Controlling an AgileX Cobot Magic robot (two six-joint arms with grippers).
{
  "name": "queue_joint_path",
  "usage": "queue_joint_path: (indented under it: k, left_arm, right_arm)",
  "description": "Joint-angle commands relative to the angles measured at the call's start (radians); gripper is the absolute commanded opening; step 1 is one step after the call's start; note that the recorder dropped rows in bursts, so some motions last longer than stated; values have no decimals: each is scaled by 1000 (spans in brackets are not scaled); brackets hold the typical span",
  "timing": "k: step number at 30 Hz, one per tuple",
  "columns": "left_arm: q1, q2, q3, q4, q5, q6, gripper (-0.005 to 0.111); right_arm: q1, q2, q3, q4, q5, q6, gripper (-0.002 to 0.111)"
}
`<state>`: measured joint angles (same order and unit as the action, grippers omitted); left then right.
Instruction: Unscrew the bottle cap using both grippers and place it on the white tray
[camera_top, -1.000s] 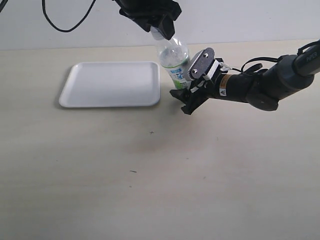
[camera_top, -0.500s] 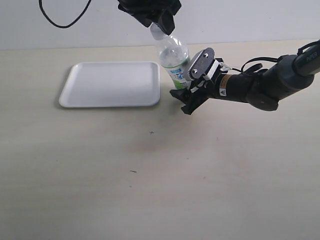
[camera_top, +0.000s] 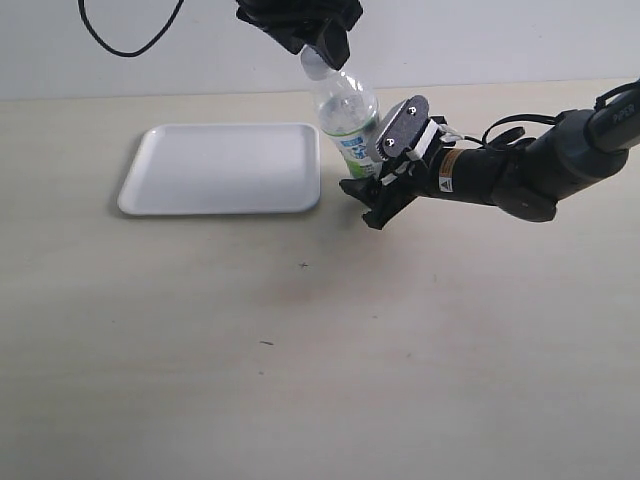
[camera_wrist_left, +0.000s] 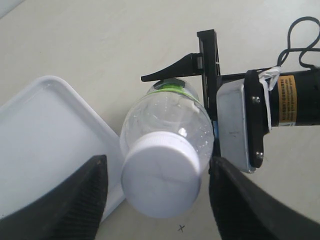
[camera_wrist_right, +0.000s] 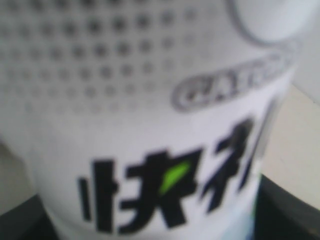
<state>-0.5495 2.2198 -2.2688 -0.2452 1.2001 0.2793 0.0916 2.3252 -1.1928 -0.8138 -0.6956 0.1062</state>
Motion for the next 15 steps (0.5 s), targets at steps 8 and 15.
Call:
queue_joint_path:
  k: [8,15]
  left_arm:
    - [1,-3,-3,1,-24,-3,58]
    - [1,6,-3,1,-30,-3,57]
  right_arm:
    - [2,-8,-1,-12,-2,0,0]
    - [2,-8,-1,-12,-2,0,0]
